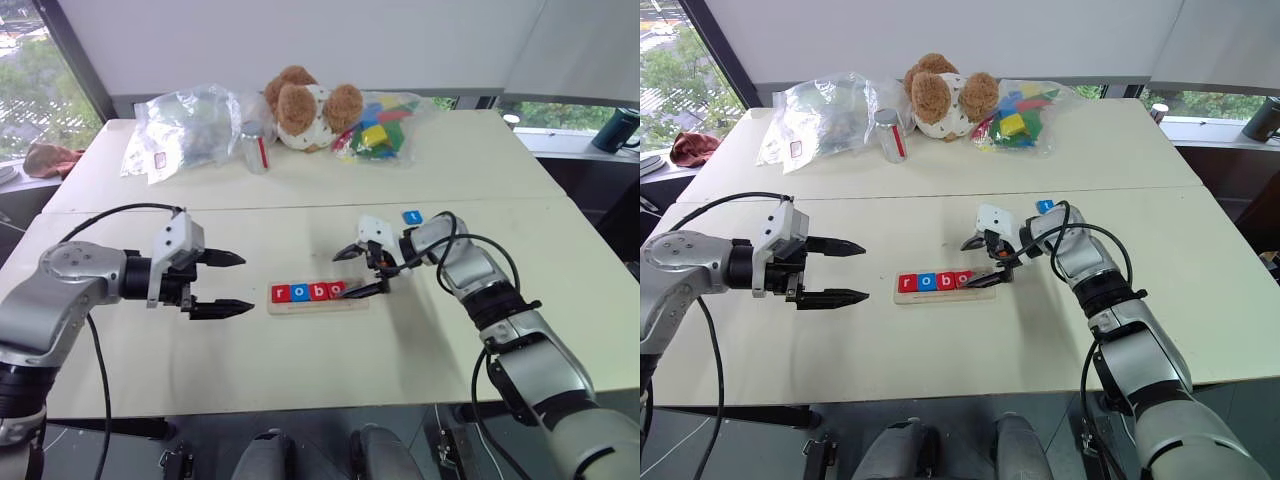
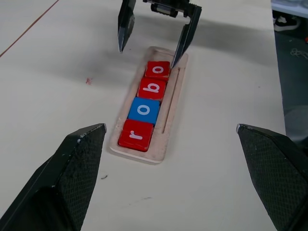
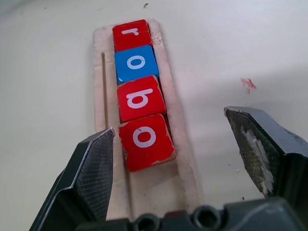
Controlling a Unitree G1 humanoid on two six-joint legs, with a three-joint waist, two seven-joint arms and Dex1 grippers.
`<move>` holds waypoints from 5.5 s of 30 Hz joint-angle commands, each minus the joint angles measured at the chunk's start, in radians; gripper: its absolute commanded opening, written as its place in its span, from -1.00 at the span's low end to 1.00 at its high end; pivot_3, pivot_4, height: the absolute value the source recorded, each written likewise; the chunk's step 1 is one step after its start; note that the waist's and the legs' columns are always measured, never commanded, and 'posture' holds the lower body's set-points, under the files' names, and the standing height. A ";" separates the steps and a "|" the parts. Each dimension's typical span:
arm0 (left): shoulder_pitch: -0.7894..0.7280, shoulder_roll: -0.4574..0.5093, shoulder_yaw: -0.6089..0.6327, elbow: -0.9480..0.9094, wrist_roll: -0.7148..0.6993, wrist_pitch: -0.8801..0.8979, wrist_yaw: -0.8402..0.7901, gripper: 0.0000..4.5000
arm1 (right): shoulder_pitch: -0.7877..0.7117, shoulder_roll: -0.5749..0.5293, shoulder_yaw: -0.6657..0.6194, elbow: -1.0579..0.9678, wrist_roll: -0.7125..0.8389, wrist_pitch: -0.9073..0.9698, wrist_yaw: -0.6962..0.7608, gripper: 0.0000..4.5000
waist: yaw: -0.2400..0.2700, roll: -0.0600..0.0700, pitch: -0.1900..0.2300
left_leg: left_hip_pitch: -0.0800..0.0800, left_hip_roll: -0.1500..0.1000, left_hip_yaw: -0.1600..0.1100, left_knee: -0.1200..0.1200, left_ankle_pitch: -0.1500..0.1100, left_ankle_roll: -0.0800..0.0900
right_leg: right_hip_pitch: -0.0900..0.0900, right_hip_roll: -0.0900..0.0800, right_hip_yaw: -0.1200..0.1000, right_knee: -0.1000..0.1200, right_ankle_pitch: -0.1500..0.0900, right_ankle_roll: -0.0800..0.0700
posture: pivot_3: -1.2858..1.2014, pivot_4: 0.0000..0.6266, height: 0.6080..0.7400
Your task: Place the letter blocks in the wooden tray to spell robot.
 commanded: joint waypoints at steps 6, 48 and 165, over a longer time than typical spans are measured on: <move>-0.024 0.000 0.003 0.003 0.008 -0.016 -0.012 1.00 | -0.004 0.015 -0.008 -0.010 -0.004 -0.043 -0.043 0.78 | -0.001 0.000 0.000 | 0.000 0.000 0.000 0.000 0.000 0.001 | 0.000 0.000 0.000 0.000 0.000 0.000 | 0.03 -0.52 1.00; -0.183 -0.028 0.015 0.129 0.002 -0.037 -0.005 1.00 | -0.196 0.117 -0.484 0.464 0.056 0.194 -1.068 0.78 | -0.028 0.000 0.000 | -0.001 0.000 0.001 -0.003 0.004 -0.006 | -0.002 0.001 0.000 0.001 0.000 0.000 | 0.03 -0.52 1.00; 0.040 0.035 -0.028 -0.098 0.032 -0.016 -0.045 1.00 | 0.035 -0.087 -0.006 0.043 0.015 -0.161 0.071 -0.49 | 0.000 0.000 0.000 | 0.000 0.000 0.002 0.001 -0.002 0.004 | -0.001 0.004 0.012 0.001 0.000 0.000 | 0.03 -0.52 1.00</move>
